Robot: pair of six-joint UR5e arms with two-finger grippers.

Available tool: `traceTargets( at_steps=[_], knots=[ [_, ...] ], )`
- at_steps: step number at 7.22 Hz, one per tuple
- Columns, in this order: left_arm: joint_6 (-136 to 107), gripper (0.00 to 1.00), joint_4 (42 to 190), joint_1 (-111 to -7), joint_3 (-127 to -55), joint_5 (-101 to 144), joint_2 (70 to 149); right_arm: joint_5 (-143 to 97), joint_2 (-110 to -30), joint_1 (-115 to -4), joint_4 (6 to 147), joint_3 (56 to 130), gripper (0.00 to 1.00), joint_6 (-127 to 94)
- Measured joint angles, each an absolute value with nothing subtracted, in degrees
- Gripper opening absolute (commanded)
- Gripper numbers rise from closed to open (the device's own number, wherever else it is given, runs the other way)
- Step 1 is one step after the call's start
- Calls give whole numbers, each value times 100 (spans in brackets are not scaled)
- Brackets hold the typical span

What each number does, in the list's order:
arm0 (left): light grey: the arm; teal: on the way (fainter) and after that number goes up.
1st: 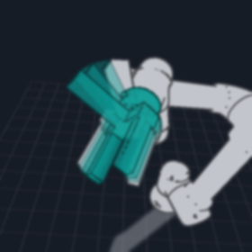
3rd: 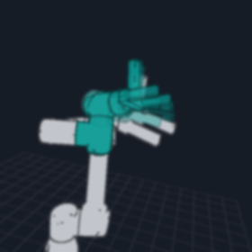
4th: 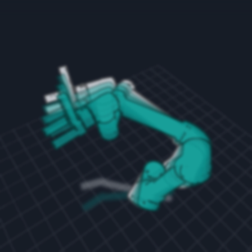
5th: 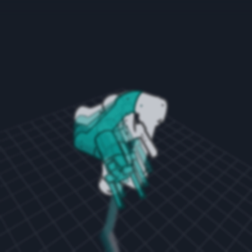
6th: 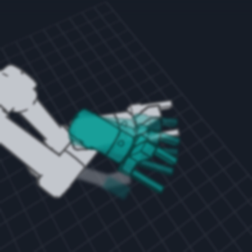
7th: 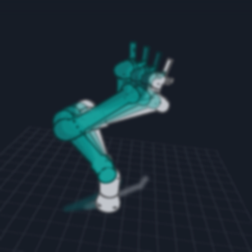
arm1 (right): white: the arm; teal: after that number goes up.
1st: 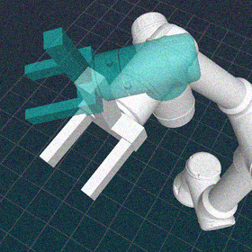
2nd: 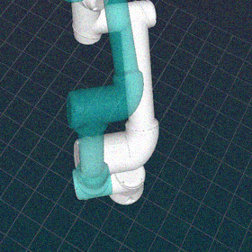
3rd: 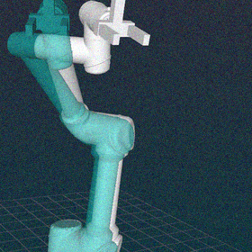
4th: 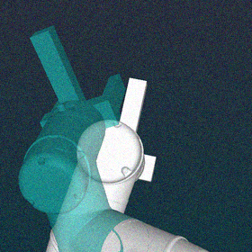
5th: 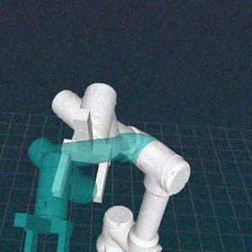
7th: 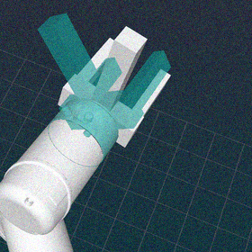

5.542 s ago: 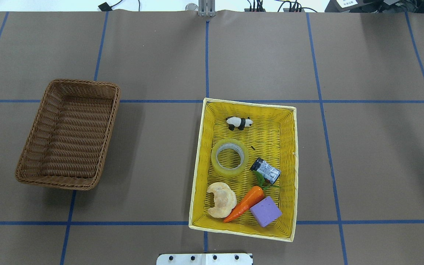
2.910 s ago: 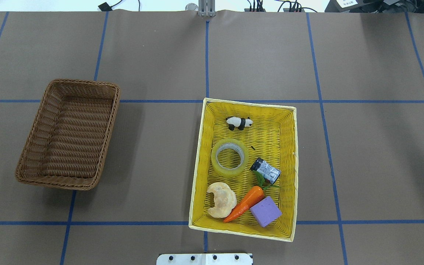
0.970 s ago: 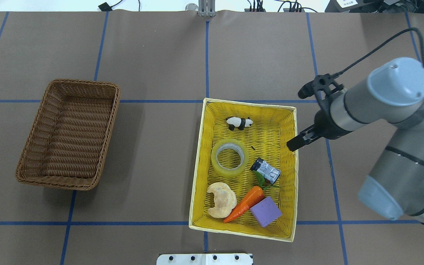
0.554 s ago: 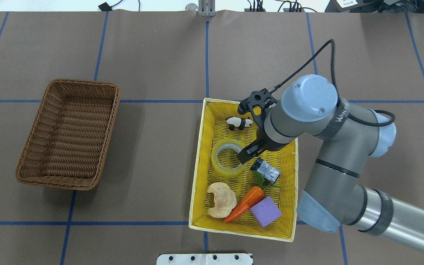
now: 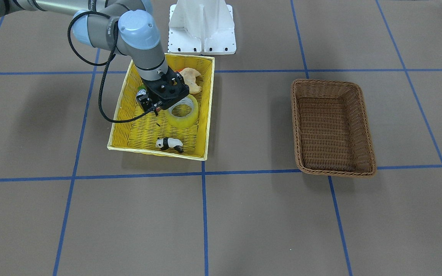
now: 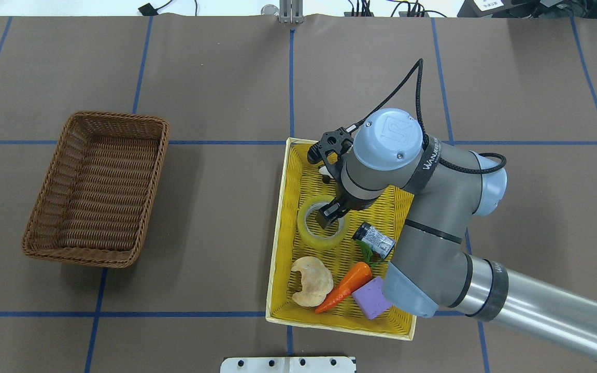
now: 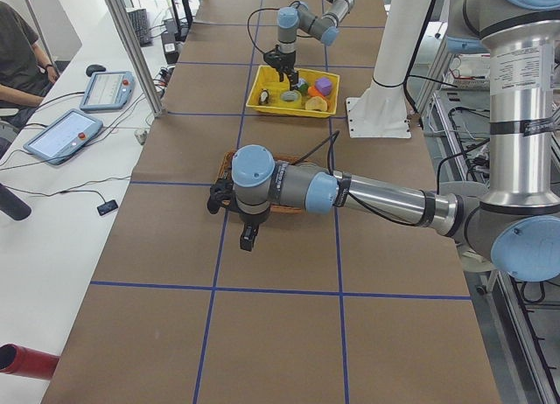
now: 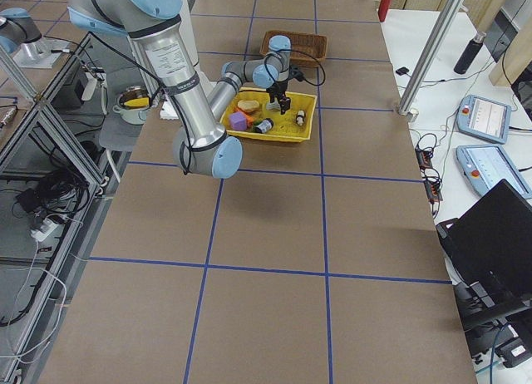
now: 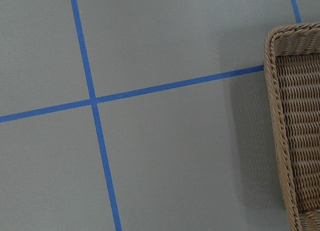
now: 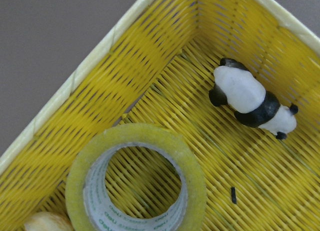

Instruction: Move tape to another basket

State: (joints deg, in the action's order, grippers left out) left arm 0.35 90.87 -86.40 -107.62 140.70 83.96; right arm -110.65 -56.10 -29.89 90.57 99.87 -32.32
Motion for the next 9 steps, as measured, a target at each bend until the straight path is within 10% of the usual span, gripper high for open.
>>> traceTargets(
  at_steps=[2,4,9],
  knots=[
    [35,98,9090,-8641,-10766,14083,8394,-11013,-5602,-2988,8643,9656,82,-3249],
    [33,98,9090,-8642,-10766,14095,8394,-11041,-5617,-2989,8443,9494,0,-3280],
    [32,98,9094,-8640,-10771,14109,8391,-11725,-5629,-3299,8394,9558,0,-3397]
  ],
)
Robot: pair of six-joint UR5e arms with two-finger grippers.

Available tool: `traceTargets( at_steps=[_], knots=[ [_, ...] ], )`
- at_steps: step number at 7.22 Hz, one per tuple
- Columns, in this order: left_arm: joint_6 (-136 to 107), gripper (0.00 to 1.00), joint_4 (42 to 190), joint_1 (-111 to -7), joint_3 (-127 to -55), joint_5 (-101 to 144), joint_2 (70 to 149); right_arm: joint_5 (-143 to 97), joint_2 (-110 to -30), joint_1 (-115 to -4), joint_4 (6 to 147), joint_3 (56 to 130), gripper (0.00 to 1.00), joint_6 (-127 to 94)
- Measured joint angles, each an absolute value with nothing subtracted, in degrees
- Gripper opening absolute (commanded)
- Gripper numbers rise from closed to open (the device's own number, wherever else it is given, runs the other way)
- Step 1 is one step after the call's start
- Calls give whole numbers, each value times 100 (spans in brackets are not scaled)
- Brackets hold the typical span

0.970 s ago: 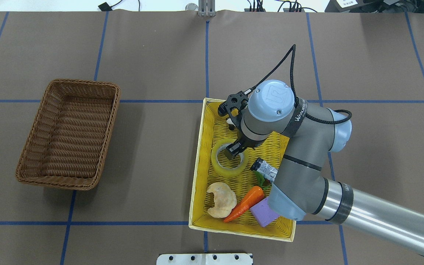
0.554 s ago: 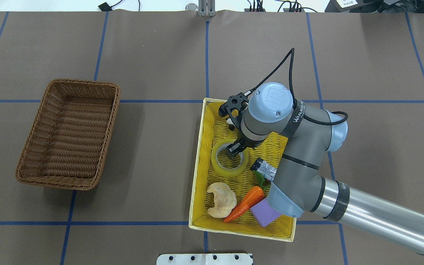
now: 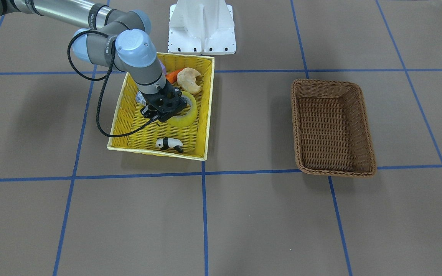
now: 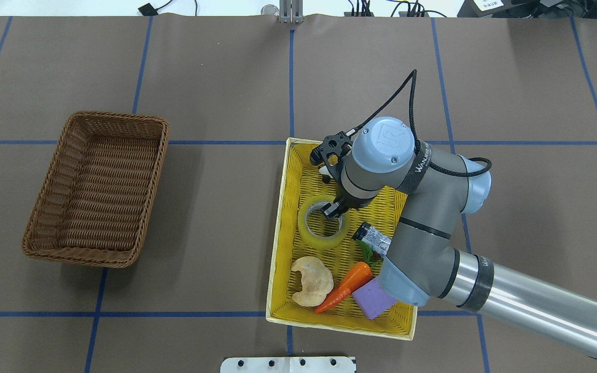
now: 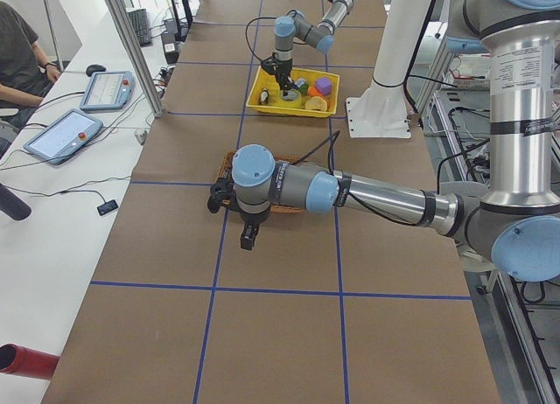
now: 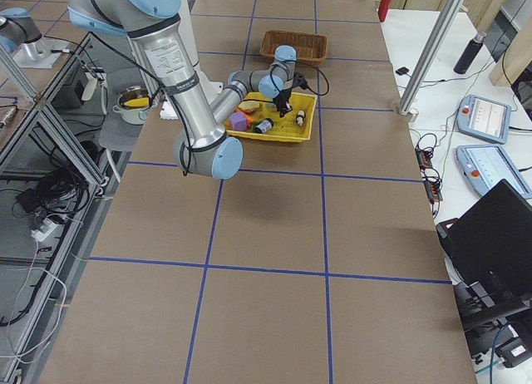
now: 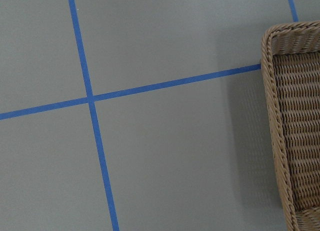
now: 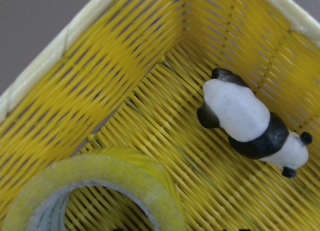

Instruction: Move tape to another basket

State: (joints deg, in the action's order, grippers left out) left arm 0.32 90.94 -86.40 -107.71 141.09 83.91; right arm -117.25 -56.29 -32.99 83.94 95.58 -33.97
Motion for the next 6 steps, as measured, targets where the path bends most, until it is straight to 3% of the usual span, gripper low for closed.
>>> traceTargets(
  at_steps=[3,6],
  knots=[
    [21,98,9245,-8606,-10751,14457,8458,-12957,-5634,-4019,8012,9792,0,-4258],
    [-1484,98,10386,-8098,-10542,14803,8853,-13234,-5926,-4069,5619,9633,0,-6217]
  ],
)
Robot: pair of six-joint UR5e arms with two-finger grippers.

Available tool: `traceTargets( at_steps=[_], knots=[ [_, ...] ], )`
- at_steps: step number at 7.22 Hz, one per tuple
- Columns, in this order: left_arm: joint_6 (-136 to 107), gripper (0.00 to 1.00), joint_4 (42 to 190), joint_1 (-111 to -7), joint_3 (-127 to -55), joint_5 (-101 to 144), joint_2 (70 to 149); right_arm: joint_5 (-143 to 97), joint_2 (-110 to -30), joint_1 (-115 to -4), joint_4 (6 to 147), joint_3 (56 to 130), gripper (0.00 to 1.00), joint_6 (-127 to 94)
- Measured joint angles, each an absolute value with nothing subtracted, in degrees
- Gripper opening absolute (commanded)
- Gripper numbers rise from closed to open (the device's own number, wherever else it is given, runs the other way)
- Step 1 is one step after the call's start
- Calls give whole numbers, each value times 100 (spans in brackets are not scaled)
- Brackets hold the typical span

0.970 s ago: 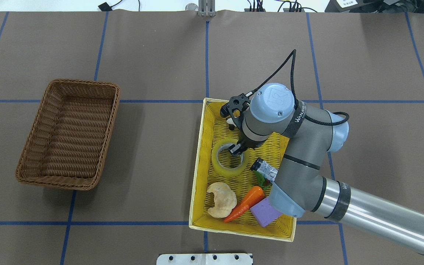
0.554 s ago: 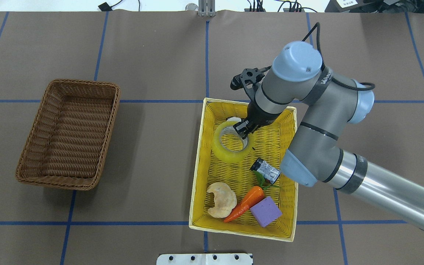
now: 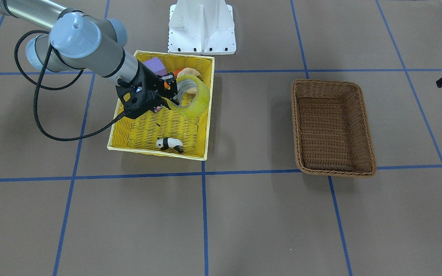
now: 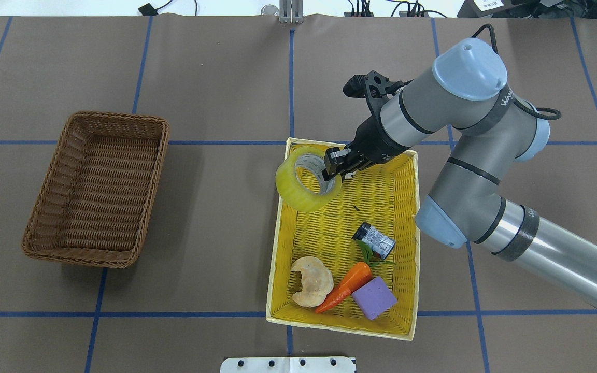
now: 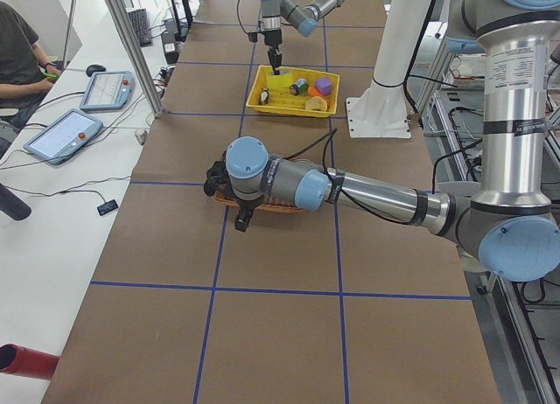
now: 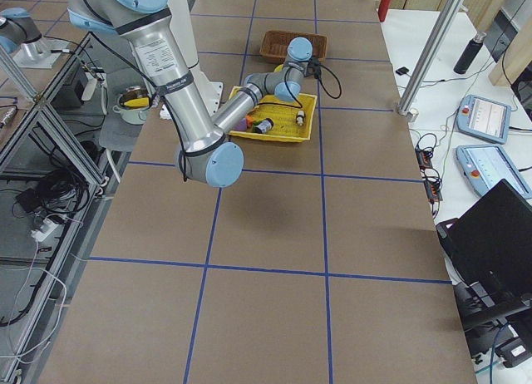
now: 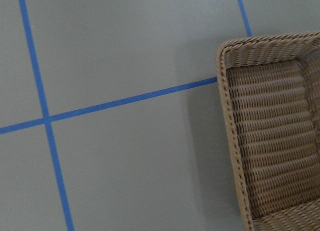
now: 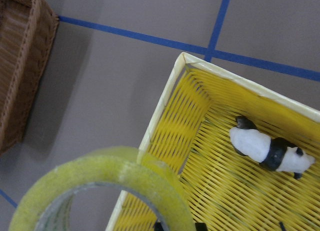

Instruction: Move tape to another basket

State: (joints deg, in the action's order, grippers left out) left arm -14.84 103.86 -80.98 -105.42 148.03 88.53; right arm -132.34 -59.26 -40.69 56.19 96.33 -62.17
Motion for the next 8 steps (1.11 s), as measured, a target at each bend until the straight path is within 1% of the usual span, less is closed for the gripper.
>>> traceTargets(
  at_steps=[3,5,7,8],
  knots=[
    [-4661,98,12437,-7291,-10069,14644,9422,-13143,-5984,-4067,3872,9539,0,-8010],
    [-6422,98,13579,-6794,-9765,14617,9957,-12912,-5987,-4056,3195,9510,0,-8811],
    [-8027,98,14593,-6240,-9702,14604,10375,-12774,-5980,-4024,2502,9355,0,-9508],
    [-8907,98,15163,-6005,-9695,14514,10567,-12581,-5978,-3947,1862,9150,0,-9940]
  ],
)
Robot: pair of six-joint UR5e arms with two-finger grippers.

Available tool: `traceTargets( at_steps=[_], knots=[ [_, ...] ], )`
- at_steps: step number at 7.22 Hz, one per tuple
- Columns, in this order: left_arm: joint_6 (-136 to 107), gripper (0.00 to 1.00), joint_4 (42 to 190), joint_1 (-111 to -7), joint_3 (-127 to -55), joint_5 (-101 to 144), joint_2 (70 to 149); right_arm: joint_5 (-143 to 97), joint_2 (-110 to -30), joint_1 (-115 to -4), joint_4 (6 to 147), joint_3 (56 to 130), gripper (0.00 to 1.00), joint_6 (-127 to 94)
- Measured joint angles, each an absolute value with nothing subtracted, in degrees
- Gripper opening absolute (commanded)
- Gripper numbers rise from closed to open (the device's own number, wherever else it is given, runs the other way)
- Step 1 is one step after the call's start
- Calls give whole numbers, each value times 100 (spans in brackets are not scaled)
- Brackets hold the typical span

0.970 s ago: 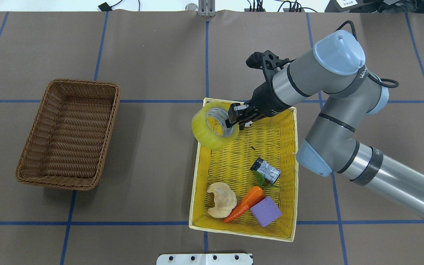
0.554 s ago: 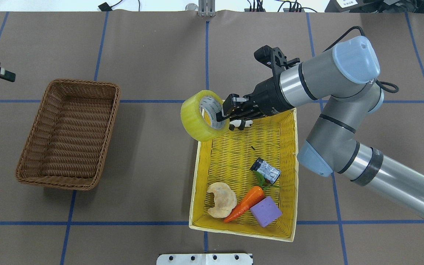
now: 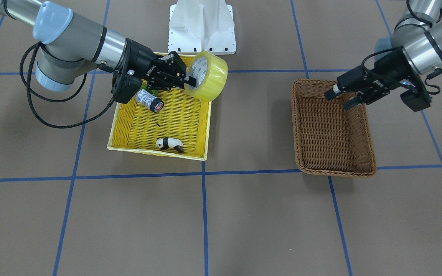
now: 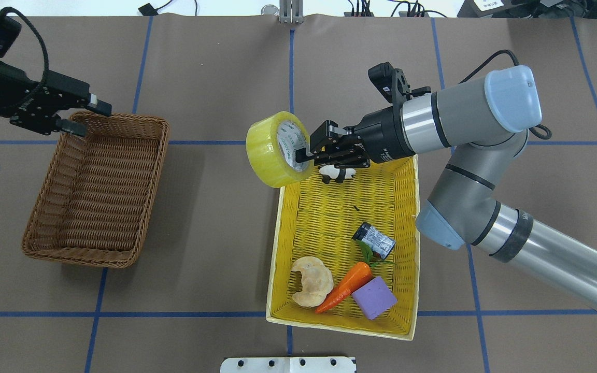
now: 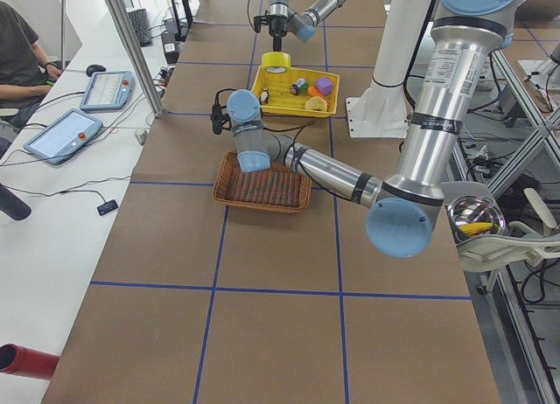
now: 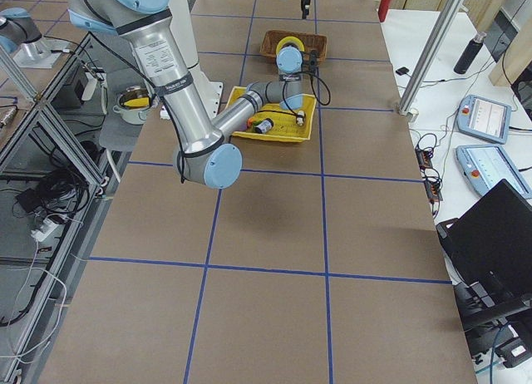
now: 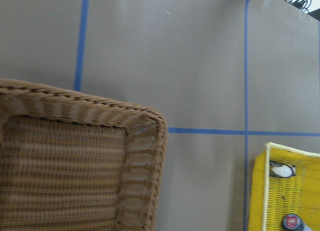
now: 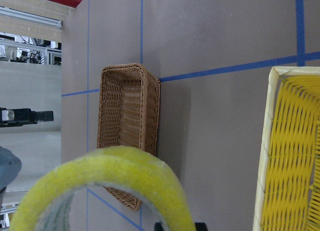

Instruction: Move tape to another basket

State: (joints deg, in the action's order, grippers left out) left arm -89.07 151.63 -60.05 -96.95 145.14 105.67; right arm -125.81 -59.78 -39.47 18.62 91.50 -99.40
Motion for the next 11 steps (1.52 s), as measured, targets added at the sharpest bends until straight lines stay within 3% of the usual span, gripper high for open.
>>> traceTargets(
  at_steps=[4,11],
  knots=[
    [-12187,98,17674,-4604,-9692,12531,11297,-11884,-5912,-3624,-63,8621,0,-11253],
    [-13375,92,19333,-3824,-9465,11541,11684,-11778,-5790,-3265,-1734,8188,0,-12695]
  ],
)
